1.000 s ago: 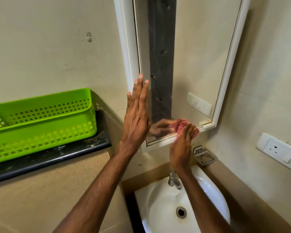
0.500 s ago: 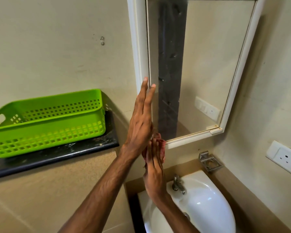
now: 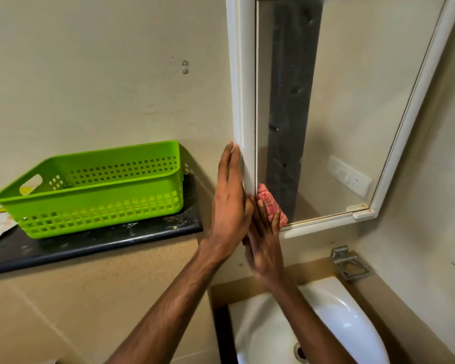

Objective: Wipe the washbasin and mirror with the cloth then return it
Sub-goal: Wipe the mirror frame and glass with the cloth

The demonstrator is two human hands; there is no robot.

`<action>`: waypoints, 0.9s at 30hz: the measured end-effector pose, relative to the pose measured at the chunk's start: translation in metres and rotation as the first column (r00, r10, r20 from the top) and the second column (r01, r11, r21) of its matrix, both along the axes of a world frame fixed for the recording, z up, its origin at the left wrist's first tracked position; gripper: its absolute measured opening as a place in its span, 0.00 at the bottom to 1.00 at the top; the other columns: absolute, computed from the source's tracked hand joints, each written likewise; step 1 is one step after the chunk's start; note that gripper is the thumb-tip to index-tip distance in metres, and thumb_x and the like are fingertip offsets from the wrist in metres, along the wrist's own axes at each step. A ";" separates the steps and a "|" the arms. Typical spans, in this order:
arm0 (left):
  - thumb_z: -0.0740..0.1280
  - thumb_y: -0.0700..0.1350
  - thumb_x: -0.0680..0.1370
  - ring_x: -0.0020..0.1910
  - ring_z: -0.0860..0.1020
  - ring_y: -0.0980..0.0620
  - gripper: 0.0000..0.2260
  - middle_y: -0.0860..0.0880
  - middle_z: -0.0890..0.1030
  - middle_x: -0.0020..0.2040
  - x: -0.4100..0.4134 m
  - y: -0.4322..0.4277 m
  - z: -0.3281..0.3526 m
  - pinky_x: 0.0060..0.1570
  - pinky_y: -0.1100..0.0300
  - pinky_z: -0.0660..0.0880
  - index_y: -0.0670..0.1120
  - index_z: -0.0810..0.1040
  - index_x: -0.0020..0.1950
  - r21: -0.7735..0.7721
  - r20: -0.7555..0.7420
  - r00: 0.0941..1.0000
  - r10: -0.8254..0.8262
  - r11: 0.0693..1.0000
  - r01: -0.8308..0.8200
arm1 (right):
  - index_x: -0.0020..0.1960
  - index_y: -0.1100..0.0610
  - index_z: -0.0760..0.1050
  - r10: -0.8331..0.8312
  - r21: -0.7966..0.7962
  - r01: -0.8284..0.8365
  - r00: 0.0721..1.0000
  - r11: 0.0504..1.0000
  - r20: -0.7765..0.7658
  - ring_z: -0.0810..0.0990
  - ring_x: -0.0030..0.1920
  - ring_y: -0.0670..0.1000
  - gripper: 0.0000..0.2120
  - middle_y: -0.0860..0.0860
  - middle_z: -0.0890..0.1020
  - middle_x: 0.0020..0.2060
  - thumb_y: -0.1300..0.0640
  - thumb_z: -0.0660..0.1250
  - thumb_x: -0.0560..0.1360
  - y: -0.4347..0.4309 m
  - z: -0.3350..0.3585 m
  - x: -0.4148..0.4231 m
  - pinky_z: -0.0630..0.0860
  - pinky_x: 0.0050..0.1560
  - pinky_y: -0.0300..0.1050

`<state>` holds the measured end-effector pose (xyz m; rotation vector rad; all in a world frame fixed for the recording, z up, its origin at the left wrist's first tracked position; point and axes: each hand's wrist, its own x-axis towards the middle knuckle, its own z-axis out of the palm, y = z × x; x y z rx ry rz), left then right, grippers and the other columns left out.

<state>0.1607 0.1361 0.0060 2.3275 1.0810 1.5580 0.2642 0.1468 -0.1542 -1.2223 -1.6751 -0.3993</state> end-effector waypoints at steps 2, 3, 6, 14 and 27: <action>0.60 0.24 0.67 0.82 0.49 0.53 0.44 0.46 0.50 0.83 0.007 -0.002 -0.002 0.77 0.69 0.45 0.40 0.50 0.82 -0.016 0.035 0.999 0.007 1.000 -0.006 | 0.84 0.51 0.50 -0.013 0.029 0.013 1.000 0.999 -0.027 0.56 0.83 0.56 0.28 0.57 0.61 0.82 0.48 0.51 0.87 -0.001 -0.002 -0.005 0.56 0.76 0.74; 0.60 0.24 0.67 0.82 0.49 0.54 0.44 0.46 0.50 0.83 0.010 -0.003 -0.004 0.78 0.66 0.46 0.40 0.49 0.82 -0.021 0.041 0.999 0.008 1.000 -0.007 | 0.84 0.52 0.50 -0.017 0.033 0.018 0.999 0.999 -0.030 0.56 0.83 0.56 0.29 0.55 0.58 0.83 0.49 0.53 0.86 -0.003 -0.010 -0.005 0.58 0.76 0.74; 0.60 0.24 0.67 0.82 0.46 0.54 0.46 0.48 0.45 0.83 0.015 -0.006 -0.012 0.80 0.56 0.48 0.41 0.44 0.82 -0.042 0.022 1.000 -0.014 0.999 0.014 | 0.84 0.53 0.49 -0.077 0.005 0.077 0.997 0.997 -0.022 0.54 0.84 0.54 0.33 0.50 0.52 0.85 0.53 0.60 0.83 -0.007 -0.041 0.010 0.58 0.75 0.77; 0.63 0.24 0.72 0.82 0.42 0.51 0.50 0.53 0.35 0.81 0.026 -0.007 -0.020 0.74 0.73 0.47 0.45 0.34 0.81 -0.066 -0.023 1.000 -0.009 0.998 0.007 | 0.85 0.55 0.46 -0.436 -0.162 0.405 0.810 0.900 -0.392 0.46 0.84 0.52 0.29 0.50 0.47 0.84 0.48 0.47 0.86 0.005 -0.024 0.104 0.53 0.81 0.67; 0.63 0.24 0.71 0.82 0.45 0.52 0.51 0.55 0.38 0.82 0.026 -0.007 -0.023 0.77 0.39 0.56 0.50 0.35 0.81 -0.107 0.053 0.998 -0.033 0.994 0.039 | 0.85 0.48 0.48 -0.110 -0.064 0.114 0.992 0.991 0.056 0.51 0.84 0.50 0.37 0.45 0.52 0.84 0.56 0.63 0.82 -0.006 -0.038 0.037 0.45 0.80 0.69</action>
